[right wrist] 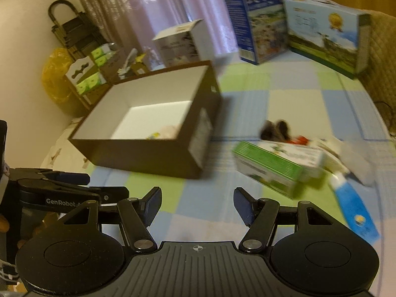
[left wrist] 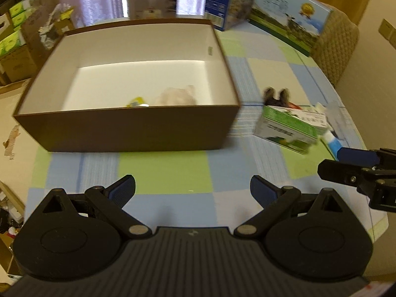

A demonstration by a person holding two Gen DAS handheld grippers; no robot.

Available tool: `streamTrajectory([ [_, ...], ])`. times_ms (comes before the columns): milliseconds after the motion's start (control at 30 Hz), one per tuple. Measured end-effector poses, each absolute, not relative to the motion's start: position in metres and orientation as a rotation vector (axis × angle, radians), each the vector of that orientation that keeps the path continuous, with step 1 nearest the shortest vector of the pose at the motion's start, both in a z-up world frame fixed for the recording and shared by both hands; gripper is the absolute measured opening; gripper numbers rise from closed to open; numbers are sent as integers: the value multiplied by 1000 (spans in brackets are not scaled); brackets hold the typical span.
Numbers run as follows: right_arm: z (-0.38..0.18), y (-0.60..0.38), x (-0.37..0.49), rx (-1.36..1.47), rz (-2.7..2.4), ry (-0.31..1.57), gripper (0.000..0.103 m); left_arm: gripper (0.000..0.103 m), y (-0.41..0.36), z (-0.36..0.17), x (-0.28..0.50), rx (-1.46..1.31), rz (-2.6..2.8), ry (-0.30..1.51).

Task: Organize objects
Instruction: 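Move both tools back toward the remaining items on the table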

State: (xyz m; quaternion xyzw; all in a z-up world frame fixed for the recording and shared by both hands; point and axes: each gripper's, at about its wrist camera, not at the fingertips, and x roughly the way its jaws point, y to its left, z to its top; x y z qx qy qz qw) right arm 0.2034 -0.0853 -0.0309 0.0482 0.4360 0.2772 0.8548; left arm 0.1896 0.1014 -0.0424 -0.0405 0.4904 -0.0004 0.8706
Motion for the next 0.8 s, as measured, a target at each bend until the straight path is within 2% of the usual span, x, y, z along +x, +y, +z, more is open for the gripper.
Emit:
streamTrajectory([
  [800,-56,-258,224,90,354,918,62,98,-32,-65,229,-90,-101,1043],
])
